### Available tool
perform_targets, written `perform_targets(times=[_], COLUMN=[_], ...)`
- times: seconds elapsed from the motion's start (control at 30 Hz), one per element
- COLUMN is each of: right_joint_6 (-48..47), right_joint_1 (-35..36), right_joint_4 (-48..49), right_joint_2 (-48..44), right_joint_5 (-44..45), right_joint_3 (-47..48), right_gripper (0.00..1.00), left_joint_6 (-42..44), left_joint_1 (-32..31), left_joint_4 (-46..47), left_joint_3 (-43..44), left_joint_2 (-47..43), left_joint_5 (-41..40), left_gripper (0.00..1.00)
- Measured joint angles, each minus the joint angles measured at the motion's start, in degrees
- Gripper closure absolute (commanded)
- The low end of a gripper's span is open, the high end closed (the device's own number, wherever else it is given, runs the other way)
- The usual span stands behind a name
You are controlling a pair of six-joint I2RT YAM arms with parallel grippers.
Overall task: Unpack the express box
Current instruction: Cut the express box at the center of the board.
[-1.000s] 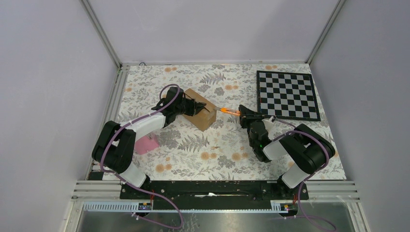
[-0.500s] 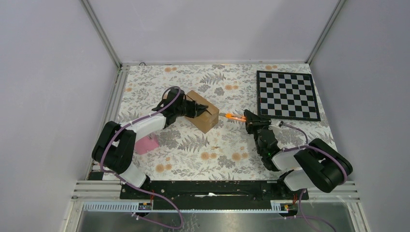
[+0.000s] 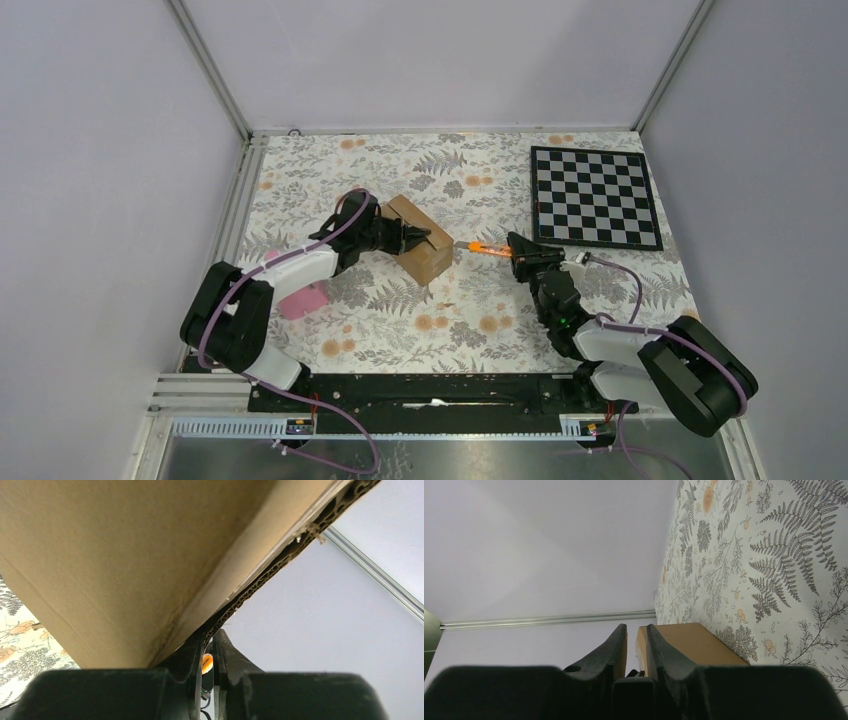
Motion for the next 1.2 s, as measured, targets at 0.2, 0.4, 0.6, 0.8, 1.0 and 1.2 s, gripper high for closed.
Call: perform_targets(times=[0.2, 0.4, 0.6, 0.8, 1.0, 1.2], right_joint_6=[-0.2, -0.3, -0.3, -0.2, -0.2, -0.2], right_joint_1=[0.4, 1.3, 1.4, 1.4, 1.4, 1.4], right_joint_4=[-2.4, -3.0, -3.0, -2.6, -2.6, -3.0], right_joint_2=[-1.1, -1.1, -0.9, 0.0, -0.1, -1.4], right_joint_5=[0.0, 0.0, 0.0, 0.2, 0.3, 0.7], right_joint_3=[-0.4, -0.7, -0.9, -0.9, -0.9, -1.0], right_gripper=[1.0, 1.0, 1.0, 1.0, 1.0, 1.0], left_joint_6=[-0.3, -0.5, -0.7, -1.0, -1.3, -1.6], left_joint_1=[0.0, -0.1, -0.5, -1.5, -1.9, -2.3], left_joint_4=[0.2, 0.2, 0.1, 0.1, 0.1, 0.1], left_joint_3=[-0.6, -0.6, -0.6, -0.6, -0.6, -0.6], left_joint_2=[-0.5, -0.5, -0.5, -0.5, -0.5, -0.5], left_joint_5=[0.4, 0.5, 0.9, 1.2, 1.3, 1.3], left_gripper=[1.0, 1.0, 1.0, 1.0, 1.0, 1.0])
